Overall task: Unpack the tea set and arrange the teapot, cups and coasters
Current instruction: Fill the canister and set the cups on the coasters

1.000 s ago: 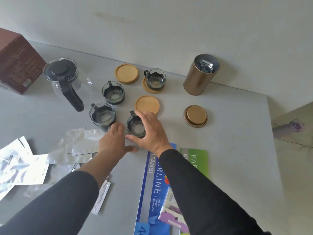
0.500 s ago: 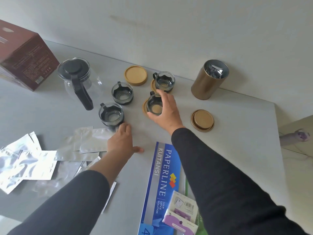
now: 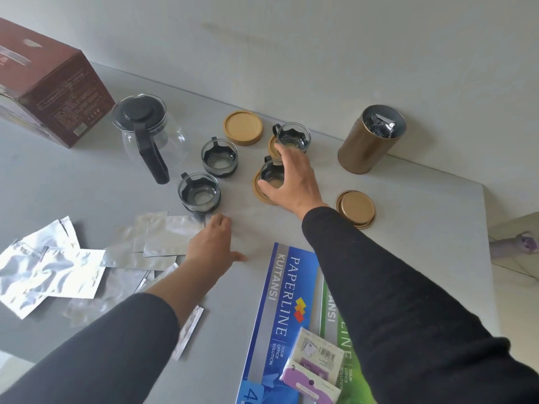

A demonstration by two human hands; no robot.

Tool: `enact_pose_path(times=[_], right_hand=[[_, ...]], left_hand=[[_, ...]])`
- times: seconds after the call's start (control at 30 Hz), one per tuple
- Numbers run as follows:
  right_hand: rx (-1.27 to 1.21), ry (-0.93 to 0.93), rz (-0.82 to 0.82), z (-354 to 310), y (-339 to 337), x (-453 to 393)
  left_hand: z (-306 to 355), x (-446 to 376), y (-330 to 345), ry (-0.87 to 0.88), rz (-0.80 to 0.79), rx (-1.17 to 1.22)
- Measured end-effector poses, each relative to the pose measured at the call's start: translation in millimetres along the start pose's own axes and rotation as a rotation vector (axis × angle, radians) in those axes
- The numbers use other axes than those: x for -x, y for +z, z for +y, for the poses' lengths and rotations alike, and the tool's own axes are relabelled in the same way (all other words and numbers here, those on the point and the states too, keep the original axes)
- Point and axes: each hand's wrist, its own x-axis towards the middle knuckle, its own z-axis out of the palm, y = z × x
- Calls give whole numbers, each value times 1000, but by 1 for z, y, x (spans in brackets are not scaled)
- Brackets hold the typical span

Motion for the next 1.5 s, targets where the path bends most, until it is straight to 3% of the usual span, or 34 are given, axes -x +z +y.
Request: enact_pose_path(times=[0.17, 0.33, 0.53, 0.77, 0.9, 1.23, 1.4, 1.5], right_hand=[[-17, -132, 97, -29, -6, -27], [-149, -49, 29, -71, 22, -42], [-227, 247, -61, -94, 57, -57], [-199, 406, -156, -99, 77, -70], [-232, 455, -120, -100, 88, -71], [-208, 462, 264, -126, 50, -26], [-148, 519, 293, -124, 41, 42], [-81, 556, 212, -116, 49, 77]], left_hand=[[-38, 15, -25, 18, 218, 17], [-81, 5, -43, -151, 271, -26], [-112, -36, -52, -253, 76, -94], [-116, -60, -59, -226, -174, -220], [-108, -63, -63, -265, -276, -251], [-116, -72, -60, -226, -322, -364], [-111, -72, -66, -274, -356, -310], [-108, -66, -74, -258, -324, -265]])
